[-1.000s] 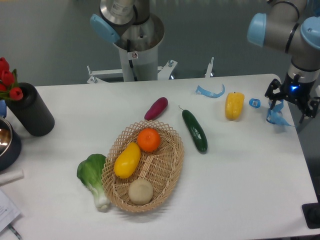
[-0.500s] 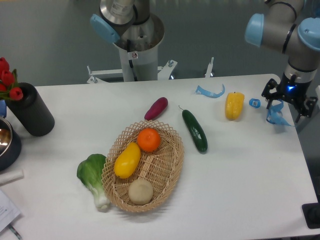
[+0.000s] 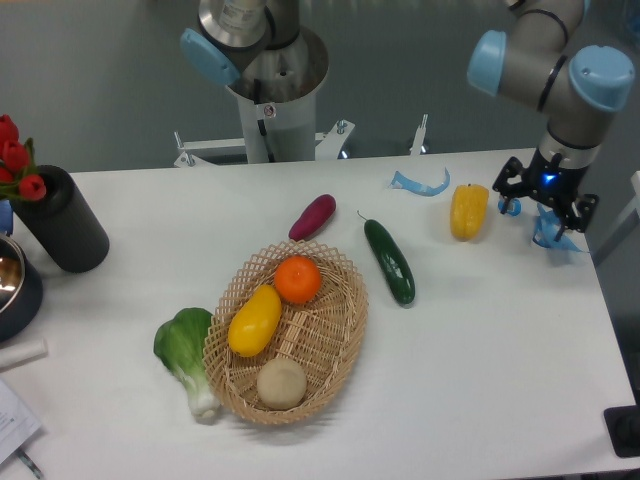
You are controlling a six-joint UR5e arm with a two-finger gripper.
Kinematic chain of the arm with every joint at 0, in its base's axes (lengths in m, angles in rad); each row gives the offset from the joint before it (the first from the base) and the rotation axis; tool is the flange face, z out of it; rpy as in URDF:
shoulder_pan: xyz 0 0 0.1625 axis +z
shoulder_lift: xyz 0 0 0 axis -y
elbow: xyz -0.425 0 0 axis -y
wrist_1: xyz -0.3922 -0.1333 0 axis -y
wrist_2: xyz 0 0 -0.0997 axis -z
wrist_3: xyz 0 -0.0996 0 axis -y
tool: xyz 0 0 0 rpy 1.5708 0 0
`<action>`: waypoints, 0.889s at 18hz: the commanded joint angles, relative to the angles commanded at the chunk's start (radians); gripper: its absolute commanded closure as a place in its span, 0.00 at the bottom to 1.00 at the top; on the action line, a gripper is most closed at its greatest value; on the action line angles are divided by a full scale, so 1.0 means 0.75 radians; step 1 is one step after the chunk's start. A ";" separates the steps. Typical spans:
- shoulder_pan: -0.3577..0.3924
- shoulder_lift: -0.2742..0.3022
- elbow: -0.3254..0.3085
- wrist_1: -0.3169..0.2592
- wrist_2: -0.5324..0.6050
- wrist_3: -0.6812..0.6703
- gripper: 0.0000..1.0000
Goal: Pick up the yellow pepper from the table
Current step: 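Move the open gripper toward the small yellow bell pepper, then lower the gripper around the yellow pepper and close the fingers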
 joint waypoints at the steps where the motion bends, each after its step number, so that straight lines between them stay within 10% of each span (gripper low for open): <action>1: 0.002 0.002 0.000 -0.002 0.000 -0.031 0.00; 16: -0.028 0.072 -0.198 -0.016 0.110 -0.373 0.00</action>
